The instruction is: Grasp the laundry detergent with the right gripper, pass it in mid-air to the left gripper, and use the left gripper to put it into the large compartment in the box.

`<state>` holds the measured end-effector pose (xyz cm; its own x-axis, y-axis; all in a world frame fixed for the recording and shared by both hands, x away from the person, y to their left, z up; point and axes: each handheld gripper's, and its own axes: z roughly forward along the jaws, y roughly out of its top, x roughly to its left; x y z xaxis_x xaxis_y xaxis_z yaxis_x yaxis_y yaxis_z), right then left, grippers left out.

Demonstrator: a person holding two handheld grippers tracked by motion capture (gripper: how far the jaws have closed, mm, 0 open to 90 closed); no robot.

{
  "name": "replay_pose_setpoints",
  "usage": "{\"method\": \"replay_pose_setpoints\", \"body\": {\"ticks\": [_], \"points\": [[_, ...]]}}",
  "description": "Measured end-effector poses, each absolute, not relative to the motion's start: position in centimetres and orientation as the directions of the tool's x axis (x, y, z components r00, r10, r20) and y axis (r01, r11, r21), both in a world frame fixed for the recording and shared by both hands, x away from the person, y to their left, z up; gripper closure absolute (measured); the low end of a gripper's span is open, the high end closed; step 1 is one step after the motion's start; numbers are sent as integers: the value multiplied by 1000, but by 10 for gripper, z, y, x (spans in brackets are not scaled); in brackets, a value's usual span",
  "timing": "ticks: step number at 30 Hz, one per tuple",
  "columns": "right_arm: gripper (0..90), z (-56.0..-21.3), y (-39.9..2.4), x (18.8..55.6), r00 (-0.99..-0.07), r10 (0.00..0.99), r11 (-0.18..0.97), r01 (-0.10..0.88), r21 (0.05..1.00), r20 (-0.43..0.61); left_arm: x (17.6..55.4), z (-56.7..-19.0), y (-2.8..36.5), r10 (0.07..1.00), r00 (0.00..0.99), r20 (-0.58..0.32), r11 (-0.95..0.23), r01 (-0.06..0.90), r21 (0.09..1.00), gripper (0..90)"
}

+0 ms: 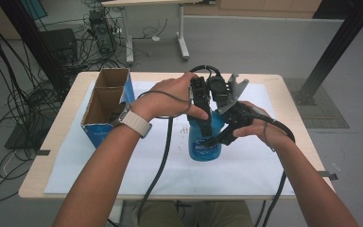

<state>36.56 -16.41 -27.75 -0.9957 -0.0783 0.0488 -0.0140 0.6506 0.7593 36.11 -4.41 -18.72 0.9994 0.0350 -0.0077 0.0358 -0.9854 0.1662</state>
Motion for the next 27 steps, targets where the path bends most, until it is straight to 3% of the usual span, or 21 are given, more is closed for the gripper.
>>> {"method": "replay_pose_setpoints", "body": {"ticks": [27], "points": [[438,-277,-166,364,-994,-71,634,23,773,87,361,-192,-43,23,999,-37,-978,30,205,240]]}}
